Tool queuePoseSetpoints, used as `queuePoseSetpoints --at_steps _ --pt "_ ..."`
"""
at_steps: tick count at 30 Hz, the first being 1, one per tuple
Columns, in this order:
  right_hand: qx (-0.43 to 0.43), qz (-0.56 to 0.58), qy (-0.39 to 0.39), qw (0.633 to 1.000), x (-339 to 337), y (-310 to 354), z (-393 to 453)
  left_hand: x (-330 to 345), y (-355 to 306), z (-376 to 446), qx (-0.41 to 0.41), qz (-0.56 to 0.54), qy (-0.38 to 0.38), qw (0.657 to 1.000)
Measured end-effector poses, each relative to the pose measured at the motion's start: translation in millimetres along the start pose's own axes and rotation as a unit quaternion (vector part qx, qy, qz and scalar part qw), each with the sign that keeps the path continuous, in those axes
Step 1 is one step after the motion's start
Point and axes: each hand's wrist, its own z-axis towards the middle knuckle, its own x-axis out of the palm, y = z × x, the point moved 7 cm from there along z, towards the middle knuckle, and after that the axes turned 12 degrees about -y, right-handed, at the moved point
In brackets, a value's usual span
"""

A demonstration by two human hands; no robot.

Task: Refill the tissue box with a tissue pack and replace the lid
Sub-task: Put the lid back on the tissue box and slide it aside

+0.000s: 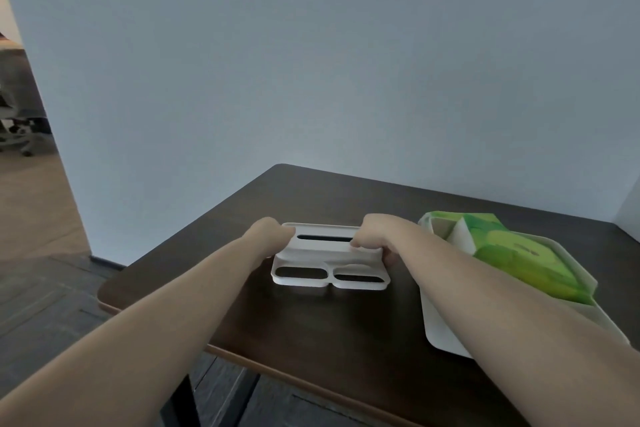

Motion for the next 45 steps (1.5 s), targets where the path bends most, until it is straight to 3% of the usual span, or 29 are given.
queuePoseSetpoints --at_steps 8,15,21,33,45 --pt "-0.004 0.031 -0.065 0.997 -24.9 -4.5 2.2 -3.1 -11.9 0.0 -0.014 -0.040 -0.028 0.999" --pt "-0.013 0.079 -0.175 0.981 -83.9 -26.5 -11.8 -25.7 -64.1 -19.8 0.063 -0.048 -0.111 0.991" --pt "0.029 0.089 -0.255 0.962 -130.0 -82.7 -37.3 -20.0 -126.9 -63.8 0.116 -0.089 -0.092 0.985" --pt "0.094 0.123 -0.254 0.955 -123.9 -190.0 -79.7 50.1 -183.5 -118.6 0.154 -0.117 -0.013 0.981" --pt "0.118 0.113 -0.238 0.958 -97.5 -234.1 -93.7 95.2 -187.2 -141.1 0.147 -0.144 0.020 0.978"
